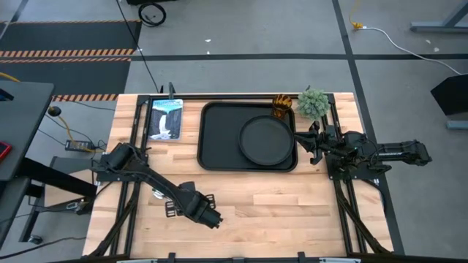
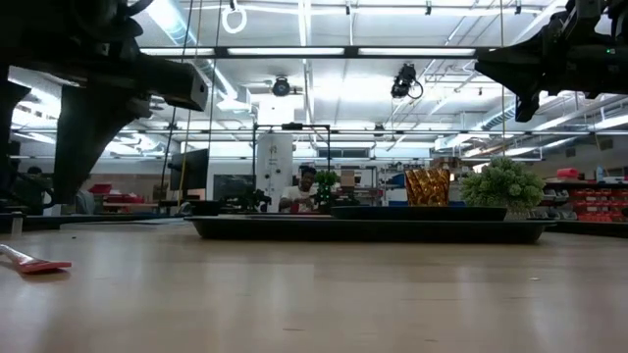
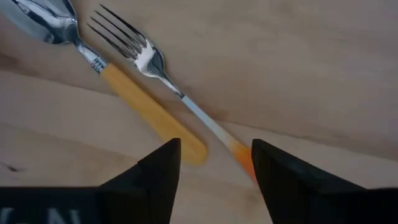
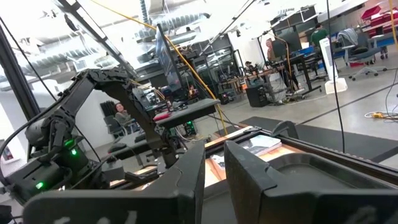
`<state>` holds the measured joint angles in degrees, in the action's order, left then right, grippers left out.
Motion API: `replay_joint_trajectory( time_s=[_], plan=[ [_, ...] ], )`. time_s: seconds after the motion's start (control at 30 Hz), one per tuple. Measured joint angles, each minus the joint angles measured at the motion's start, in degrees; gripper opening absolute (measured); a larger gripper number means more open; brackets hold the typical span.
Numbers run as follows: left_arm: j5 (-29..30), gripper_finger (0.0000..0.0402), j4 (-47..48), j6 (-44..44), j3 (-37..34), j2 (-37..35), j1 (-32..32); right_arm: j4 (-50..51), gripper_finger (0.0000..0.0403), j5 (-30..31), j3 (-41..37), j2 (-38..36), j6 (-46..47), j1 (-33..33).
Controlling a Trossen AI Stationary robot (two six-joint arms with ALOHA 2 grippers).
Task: Pick and place plate/cup/fork/spoon on tray
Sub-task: Put the orange fork onto the black tray
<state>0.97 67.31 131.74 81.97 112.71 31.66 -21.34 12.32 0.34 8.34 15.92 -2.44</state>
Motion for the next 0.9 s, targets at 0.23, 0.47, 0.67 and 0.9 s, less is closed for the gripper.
replay_joint_trajectory(
  time_s=[0.23,0.47,0.67,0.9],
  plan=[
    [0.56,0.0186,1.87,0.06,0.0,0.22,0.24,0.02,0.0068,0.0,0.0,0.0,0.0,-0.02],
    [1.43,0.0172,-1.39,-0.02,-3.34,0.19,0.53,0.02,0.0068,0.0,0.0,0.0,0.0,-0.02],
    [-1.23,0.0172,-7.66,0.63,-6.66,0.19,0.67,0.01,0.0068,0.0,0.0,0.0,0.0,0.0],
    [-1.55,0.0172,-10.1,0.32,-9.01,0.01,0.65,0.01,0.0068,0.0,0.0,0.0,0.0,-0.01]
  ],
)
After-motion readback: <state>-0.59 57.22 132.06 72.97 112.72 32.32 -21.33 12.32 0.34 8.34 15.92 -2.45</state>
